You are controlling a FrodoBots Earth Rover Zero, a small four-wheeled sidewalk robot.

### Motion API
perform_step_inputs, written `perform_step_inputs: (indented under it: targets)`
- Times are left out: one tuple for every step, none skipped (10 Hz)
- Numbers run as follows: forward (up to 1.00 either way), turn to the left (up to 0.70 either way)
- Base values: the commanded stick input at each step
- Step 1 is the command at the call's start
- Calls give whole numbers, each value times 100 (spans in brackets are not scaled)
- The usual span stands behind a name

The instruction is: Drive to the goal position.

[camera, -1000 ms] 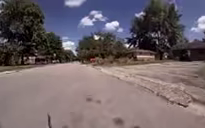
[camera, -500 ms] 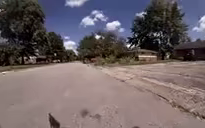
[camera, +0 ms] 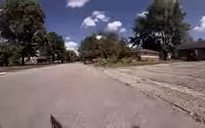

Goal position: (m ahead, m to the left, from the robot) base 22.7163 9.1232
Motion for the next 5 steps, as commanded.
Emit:
perform_step_inputs:
  targets:
    - [85,0]
    - [85,0]
    - [85,0]
    - [85,0]
    - [85,0]
